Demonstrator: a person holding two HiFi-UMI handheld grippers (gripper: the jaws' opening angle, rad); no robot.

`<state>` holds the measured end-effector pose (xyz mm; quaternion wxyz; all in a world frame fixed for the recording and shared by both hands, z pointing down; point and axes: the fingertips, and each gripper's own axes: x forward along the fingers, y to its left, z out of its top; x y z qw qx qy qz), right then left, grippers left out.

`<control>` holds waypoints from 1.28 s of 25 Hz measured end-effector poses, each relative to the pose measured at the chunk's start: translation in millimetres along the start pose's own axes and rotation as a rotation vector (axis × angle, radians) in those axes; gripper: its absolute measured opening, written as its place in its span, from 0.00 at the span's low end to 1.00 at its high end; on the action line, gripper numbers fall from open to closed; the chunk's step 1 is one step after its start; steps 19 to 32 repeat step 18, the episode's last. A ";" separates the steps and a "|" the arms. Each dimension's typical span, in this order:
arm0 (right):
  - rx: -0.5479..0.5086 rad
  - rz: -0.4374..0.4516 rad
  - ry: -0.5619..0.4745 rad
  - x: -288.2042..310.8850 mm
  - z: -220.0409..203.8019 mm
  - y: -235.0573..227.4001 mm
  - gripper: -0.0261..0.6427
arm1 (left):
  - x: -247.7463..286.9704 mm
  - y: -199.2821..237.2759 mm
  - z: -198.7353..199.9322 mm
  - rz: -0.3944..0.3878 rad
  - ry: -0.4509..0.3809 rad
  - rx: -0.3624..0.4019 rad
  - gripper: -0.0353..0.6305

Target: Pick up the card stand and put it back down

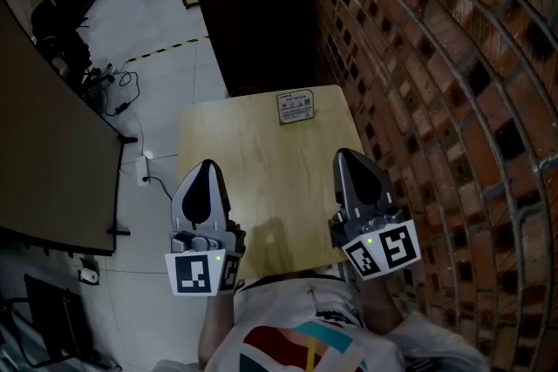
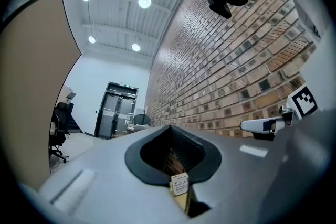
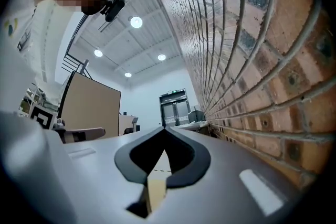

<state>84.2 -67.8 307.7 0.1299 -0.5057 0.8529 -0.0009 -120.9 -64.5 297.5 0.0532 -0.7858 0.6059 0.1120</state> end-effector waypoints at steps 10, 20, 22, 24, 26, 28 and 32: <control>-0.009 0.010 -0.001 -0.2 2.0 4.0 0.04 | -10.8 11.0 4.2 0.033 -0.006 0.003 0.06; -0.014 -0.002 0.004 -2.4 0.4 1.6 0.04 | -10.9 12.2 8.2 0.033 -0.021 -0.003 0.06; -0.014 -0.002 0.004 -2.4 0.4 1.6 0.04 | -10.9 12.2 8.2 0.033 -0.021 -0.003 0.06; -0.014 -0.002 0.004 -2.4 0.4 1.6 0.04 | -10.9 12.2 8.2 0.033 -0.021 -0.003 0.06; -0.014 -0.002 0.004 -2.4 0.4 1.6 0.04 | -10.9 12.2 8.2 0.033 -0.021 -0.003 0.06; -0.014 -0.002 0.004 -2.4 0.4 1.6 0.04 | -10.9 12.2 8.2 0.033 -0.021 -0.003 0.06; -0.014 -0.002 0.004 -2.4 0.4 1.6 0.04 | -10.9 12.2 8.2 0.033 -0.021 -0.003 0.06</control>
